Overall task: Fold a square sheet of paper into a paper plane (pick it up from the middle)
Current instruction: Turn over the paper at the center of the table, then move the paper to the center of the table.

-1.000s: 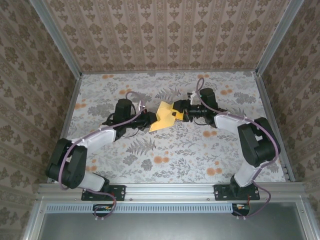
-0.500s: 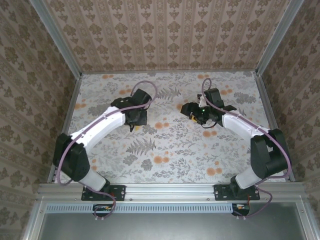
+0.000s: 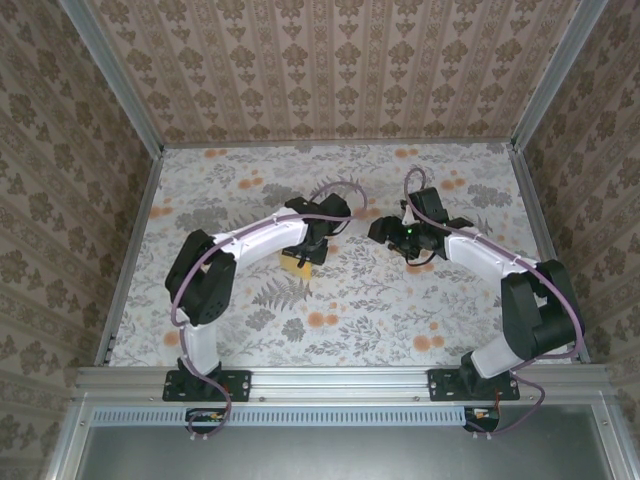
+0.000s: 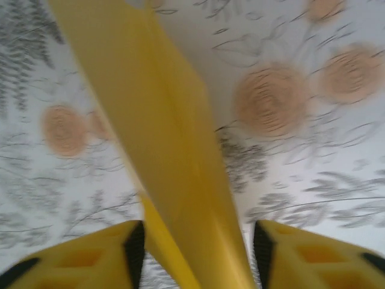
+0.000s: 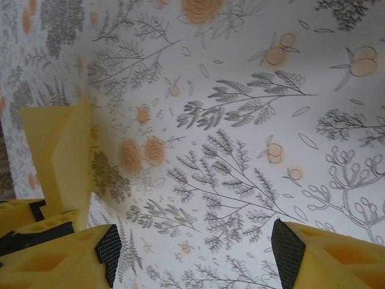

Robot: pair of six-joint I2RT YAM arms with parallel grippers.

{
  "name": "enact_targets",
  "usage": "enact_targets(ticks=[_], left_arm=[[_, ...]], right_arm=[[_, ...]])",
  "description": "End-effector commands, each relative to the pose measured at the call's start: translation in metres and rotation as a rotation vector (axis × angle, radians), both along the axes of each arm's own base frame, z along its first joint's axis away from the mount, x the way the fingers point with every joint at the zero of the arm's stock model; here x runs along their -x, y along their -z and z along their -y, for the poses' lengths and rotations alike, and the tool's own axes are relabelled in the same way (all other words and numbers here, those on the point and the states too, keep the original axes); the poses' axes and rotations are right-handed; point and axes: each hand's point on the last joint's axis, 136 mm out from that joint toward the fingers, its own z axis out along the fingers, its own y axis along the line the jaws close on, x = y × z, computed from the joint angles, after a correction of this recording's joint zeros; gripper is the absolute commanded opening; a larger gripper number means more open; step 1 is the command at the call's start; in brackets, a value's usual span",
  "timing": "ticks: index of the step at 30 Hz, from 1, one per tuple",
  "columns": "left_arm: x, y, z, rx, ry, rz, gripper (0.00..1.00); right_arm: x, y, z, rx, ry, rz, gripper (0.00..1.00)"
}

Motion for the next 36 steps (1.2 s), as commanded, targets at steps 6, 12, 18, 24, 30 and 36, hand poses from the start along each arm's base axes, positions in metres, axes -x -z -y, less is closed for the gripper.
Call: enact_targets(ticks=[6,12,18,24,30,36], left_arm=[[-0.014,-0.028,0.014,0.465,-0.089,-0.017,0.80],[-0.021,-0.027,-0.044,0.549,-0.271,0.016,0.82],[-0.017,-0.022,-0.094,0.567,-0.413,0.052,0.83],[-0.011,-0.021,-0.113,0.621,-0.481,0.070,0.88],[-0.009,-0.020,-0.112,0.641,-0.465,0.064,0.93],[-0.009,-0.021,-0.103,0.676,-0.414,0.048,0.98]], right_arm=[[0.011,-0.001,-0.019,-0.012,-0.058,0.033,0.65],[0.027,-0.001,-0.109,-0.069,-0.253,0.062,0.51],[0.043,0.023,-0.180,-0.078,-0.373,0.017,0.41],[0.037,0.056,-0.195,-0.034,-0.387,-0.036,0.38],[0.042,0.083,-0.180,0.036,-0.453,-0.088,0.37],[0.073,0.096,-0.136,0.095,-0.679,-0.122,0.37]])
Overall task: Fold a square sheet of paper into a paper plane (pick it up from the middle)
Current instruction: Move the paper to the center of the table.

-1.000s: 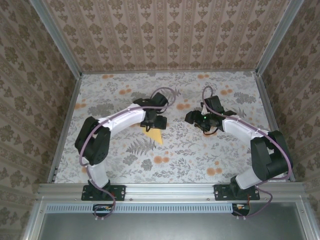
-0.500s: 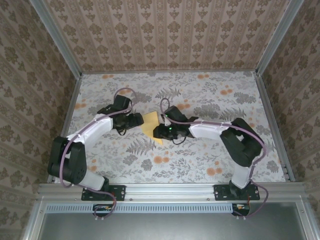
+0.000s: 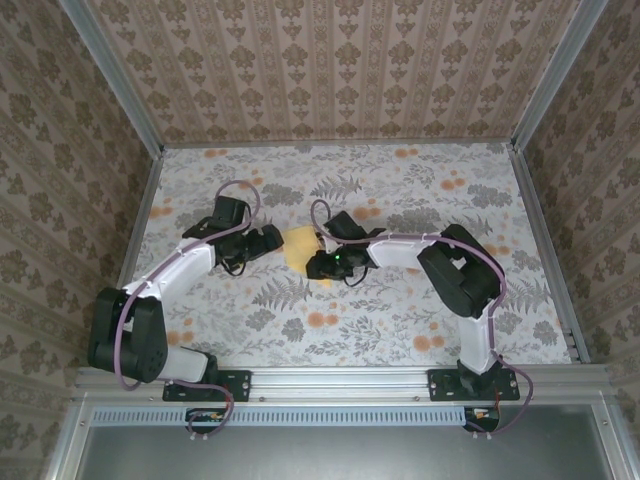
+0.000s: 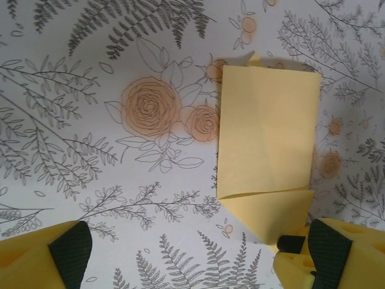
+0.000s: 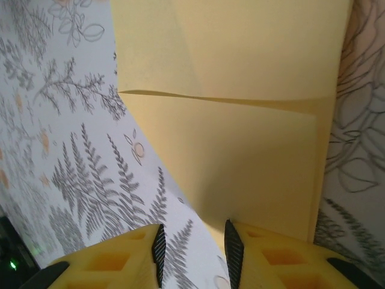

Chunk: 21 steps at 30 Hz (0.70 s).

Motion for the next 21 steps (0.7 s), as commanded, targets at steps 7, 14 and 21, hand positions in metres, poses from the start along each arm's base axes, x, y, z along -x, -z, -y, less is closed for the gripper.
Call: enact_targets(ticks=[7,14,21], left_arm=[[0.003,-0.004,0.018,0.080,0.086,0.032,1.00],[0.011,0.001,0.044,0.134,0.115,0.022,1.00],[0.022,0.010,0.079,0.240,0.121,-0.004,0.99]], right_arm=[[0.028,-0.028,0.045,0.002,-0.177,0.041,0.39],[-0.016,-0.047,0.054,-0.039,0.204,0.079,0.39],[-0.029,-0.027,0.046,-0.084,0.334,-0.002,0.34]])
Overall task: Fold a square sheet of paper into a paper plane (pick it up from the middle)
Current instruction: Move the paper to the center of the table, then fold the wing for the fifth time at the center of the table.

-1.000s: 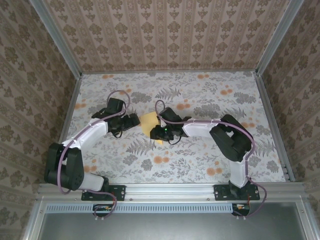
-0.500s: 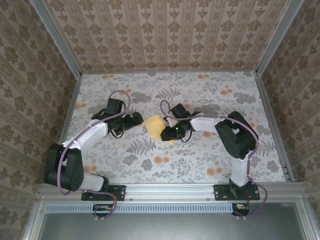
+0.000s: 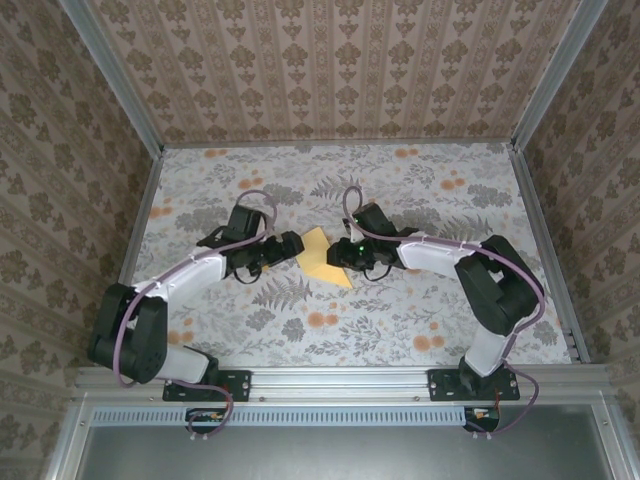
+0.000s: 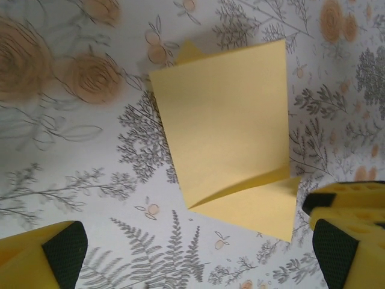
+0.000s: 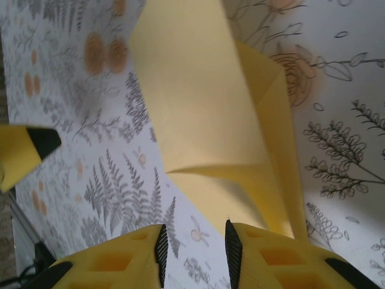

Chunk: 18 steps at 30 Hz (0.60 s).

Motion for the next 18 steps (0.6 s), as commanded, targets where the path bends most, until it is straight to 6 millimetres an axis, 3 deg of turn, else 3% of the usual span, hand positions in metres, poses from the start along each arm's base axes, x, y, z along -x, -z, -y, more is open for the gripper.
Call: enact_targets(ticks=[1,8,18], left_arm=[[0.003,0.003,0.022,0.087,-0.009,-0.028,0.98],[0.006,0.017,0.043,0.162,-0.014,-0.109,0.89],[0.005,0.035,0.054,0.187,-0.032,-0.190,0.66]], right_arm=[[-0.013,0.013,-0.001,-0.021,0.114,-0.046,0.34],[-0.009,0.043,0.008,0.014,0.144,-0.117,0.33],[-0.005,0.056,0.022,-0.067,0.187,-0.195,0.33]])
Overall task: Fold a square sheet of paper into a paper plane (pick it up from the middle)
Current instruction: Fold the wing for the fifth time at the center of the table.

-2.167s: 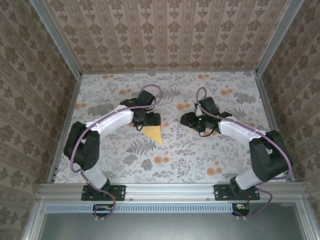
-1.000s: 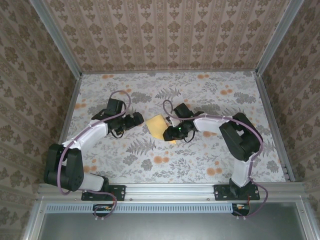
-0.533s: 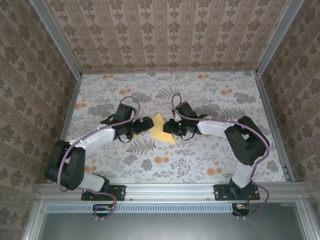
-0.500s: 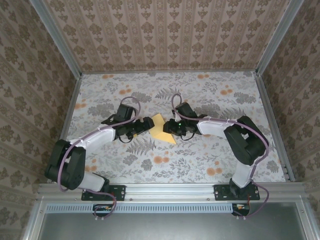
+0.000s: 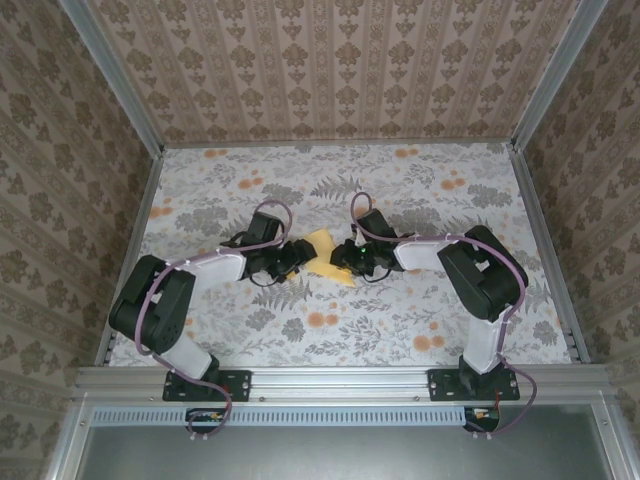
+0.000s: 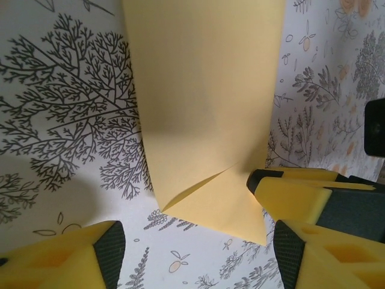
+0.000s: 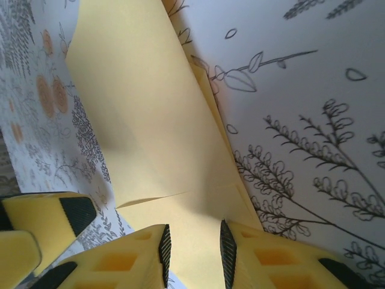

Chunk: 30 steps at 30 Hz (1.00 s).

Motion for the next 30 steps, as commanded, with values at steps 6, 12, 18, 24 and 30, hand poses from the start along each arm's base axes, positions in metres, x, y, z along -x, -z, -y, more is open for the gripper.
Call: enact_targets(ticks=[6,12,18,24,30], left_arm=[[-0.002,0.007,0.015,0.052,0.001,-0.053,0.53],[-0.008,0.008,0.020,0.067,0.003,-0.048,0.40],[-0.013,0.007,0.025,0.083,0.010,-0.038,0.29],[-0.015,0.008,0.028,0.095,0.013,-0.035,0.23],[-0.015,0.008,0.028,0.104,0.010,-0.031,0.11]], right_arm=[[0.008,0.020,0.014,-0.046,0.045,-0.086,0.33],[0.008,0.021,0.016,-0.054,0.046,-0.092,0.33],[0.008,0.022,0.017,-0.060,0.042,-0.095,0.33],[0.008,0.020,0.015,-0.068,0.018,-0.079,0.34],[0.006,0.008,0.013,-0.063,-0.070,0.023,0.40]])
